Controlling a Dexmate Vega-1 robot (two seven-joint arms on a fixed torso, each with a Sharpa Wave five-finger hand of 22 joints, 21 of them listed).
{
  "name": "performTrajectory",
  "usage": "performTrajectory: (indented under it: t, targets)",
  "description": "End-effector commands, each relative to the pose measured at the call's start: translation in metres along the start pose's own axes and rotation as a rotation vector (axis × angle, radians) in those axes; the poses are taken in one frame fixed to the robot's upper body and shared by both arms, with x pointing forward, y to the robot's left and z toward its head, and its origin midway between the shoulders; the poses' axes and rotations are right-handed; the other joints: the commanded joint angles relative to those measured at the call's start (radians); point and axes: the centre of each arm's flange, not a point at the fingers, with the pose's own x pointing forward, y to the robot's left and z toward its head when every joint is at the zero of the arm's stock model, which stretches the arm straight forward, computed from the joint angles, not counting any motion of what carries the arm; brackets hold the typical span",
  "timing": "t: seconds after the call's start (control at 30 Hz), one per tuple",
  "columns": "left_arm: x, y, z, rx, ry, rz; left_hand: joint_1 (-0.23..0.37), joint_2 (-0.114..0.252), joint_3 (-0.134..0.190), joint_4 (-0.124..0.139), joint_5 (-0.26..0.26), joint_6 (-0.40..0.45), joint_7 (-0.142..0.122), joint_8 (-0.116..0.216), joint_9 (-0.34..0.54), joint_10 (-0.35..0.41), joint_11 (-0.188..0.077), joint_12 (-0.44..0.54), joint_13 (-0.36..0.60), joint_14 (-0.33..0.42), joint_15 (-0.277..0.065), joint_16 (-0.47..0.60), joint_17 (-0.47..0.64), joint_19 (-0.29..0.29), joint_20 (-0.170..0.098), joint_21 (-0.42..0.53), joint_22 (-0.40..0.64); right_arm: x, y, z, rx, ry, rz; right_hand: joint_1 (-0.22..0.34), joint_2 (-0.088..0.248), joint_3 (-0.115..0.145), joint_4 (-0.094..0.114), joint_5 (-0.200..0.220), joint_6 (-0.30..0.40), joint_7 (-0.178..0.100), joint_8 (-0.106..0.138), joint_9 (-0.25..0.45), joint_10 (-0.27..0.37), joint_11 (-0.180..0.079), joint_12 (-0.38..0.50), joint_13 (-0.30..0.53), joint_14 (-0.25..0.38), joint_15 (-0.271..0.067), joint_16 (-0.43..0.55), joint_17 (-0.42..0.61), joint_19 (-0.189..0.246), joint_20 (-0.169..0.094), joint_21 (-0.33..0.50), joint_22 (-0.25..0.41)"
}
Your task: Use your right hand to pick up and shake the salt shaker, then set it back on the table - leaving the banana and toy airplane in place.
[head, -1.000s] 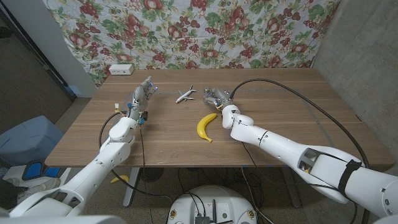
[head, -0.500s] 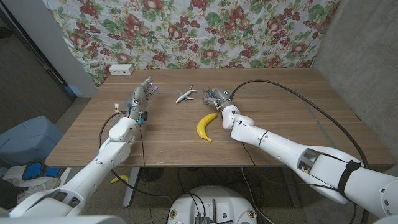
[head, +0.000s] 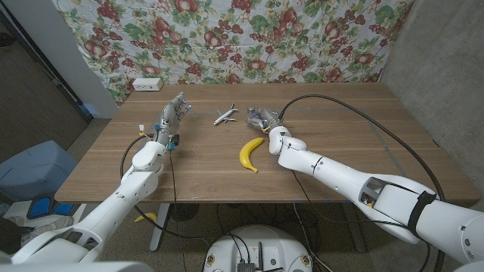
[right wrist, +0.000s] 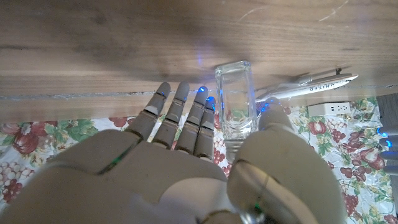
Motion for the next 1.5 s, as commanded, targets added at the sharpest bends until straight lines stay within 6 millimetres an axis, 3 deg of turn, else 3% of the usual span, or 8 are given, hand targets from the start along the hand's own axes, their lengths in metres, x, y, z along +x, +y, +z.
performTrajectory:
  t: [0.03,0.13,0.27,0.43,0.53,0.63,0.7,1.5]
  targets:
    - [0.000,0.000,0.000,0.005,0.005,0.003,0.000,0.038,0.002,-0.007,-0.001,-0.006,-0.002,-0.004,0.004,0.002,-0.003,-0.001,0.004,0.002,-0.017,-0.004,0.002,0.011,0.002,-0.006,0.003,0.005,0.000,0.004,0.029,0.009,-0.041,-0.021,0.005,-0.009,0.006,0.000,0.003,0.008,0.002,0.000,0.012,0.003,-0.001,0.000,0.009,-0.077,0.002,0.003,0.000,0.004,-0.006,0.003]
    - [0.000,0.000,0.000,0.005,0.006,0.004,0.003,0.041,0.003,-0.010,-0.001,-0.006,-0.002,-0.004,0.004,0.002,-0.003,-0.001,0.004,0.001,-0.018,-0.004,0.002,0.011,0.002,-0.006,0.002,0.006,0.002,0.005,0.033,0.005,-0.050,-0.035,0.006,-0.015,0.008,0.001,0.028,0.010,0.013,0.000,0.046,-0.004,0.010,0.003,0.028,-0.082,0.010,0.005,0.002,0.003,-0.006,0.003]
    - [0.000,0.000,-0.001,0.004,0.005,0.005,0.006,0.042,0.004,-0.013,-0.002,-0.006,-0.002,-0.004,0.004,0.001,-0.001,-0.001,0.004,0.000,-0.016,-0.004,0.002,0.011,0.002,-0.007,0.002,0.006,0.004,0.007,0.019,-0.004,-0.079,0.019,0.030,0.008,-0.026,0.007,0.090,0.000,0.038,0.000,0.117,-0.027,0.038,0.014,0.080,-0.112,0.039,0.016,0.027,-0.010,0.000,0.003]
    - [-0.001,0.001,0.000,0.005,0.005,0.007,0.011,0.044,0.005,-0.017,-0.002,-0.006,-0.001,-0.004,0.004,0.002,-0.002,-0.001,0.004,0.002,-0.016,-0.004,0.001,0.011,0.002,-0.008,0.002,0.005,0.004,0.007,-0.016,-0.011,-0.124,0.184,0.087,0.073,-0.076,0.016,0.238,-0.054,0.089,0.002,0.282,-0.103,0.126,0.063,0.203,-0.172,0.117,0.075,0.089,-0.072,0.024,0.005]
    - [-0.001,0.001,-0.001,0.002,0.005,0.007,0.012,0.044,0.006,-0.019,-0.003,-0.006,-0.001,-0.004,0.004,0.002,-0.002,-0.001,0.004,0.002,-0.016,-0.004,0.001,0.012,0.003,-0.008,0.002,0.004,0.003,0.006,-0.027,-0.007,-0.140,0.267,0.102,0.098,-0.081,0.020,0.262,-0.070,0.093,0.002,0.305,-0.116,0.146,0.084,0.265,-0.179,0.166,0.123,0.136,-0.101,0.048,0.009]
    - [-0.001,0.000,-0.001,0.002,0.005,0.004,0.014,0.045,0.006,-0.021,-0.003,-0.006,-0.001,-0.003,0.004,0.003,-0.002,-0.001,0.004,0.001,-0.015,-0.004,0.001,0.012,0.003,-0.009,0.002,0.003,0.003,0.005,-0.023,-0.016,-0.165,0.382,0.130,0.143,-0.083,0.029,0.337,-0.092,0.118,0.006,0.375,-0.134,0.186,0.112,0.327,-0.184,0.206,0.182,0.169,-0.142,0.079,0.018]
    - [-0.001,0.000,-0.001,0.001,0.006,0.004,0.015,0.045,0.006,-0.023,-0.003,-0.006,-0.001,-0.003,0.004,0.003,-0.001,-0.001,0.004,0.002,-0.016,-0.004,0.001,0.012,0.002,-0.009,0.002,0.001,0.003,0.005,-0.023,-0.019,-0.181,0.416,0.141,0.160,-0.078,0.032,0.380,-0.096,0.135,0.009,0.408,-0.135,0.205,0.125,0.352,-0.184,0.212,0.201,0.172,-0.156,0.092,0.023]
    - [0.002,-0.003,-0.002,-0.007,0.002,-0.009,0.024,0.049,0.003,-0.033,-0.006,-0.005,-0.001,-0.003,0.004,0.003,-0.002,0.000,0.004,0.002,-0.017,-0.003,0.001,0.013,0.002,-0.012,0.003,-0.008,-0.011,-0.008,0.109,-0.019,-0.240,0.463,0.109,0.176,-0.072,0.029,0.484,-0.066,0.172,0.008,0.476,-0.116,0.230,0.138,0.417,-0.182,0.196,0.247,0.189,-0.148,0.143,0.031]
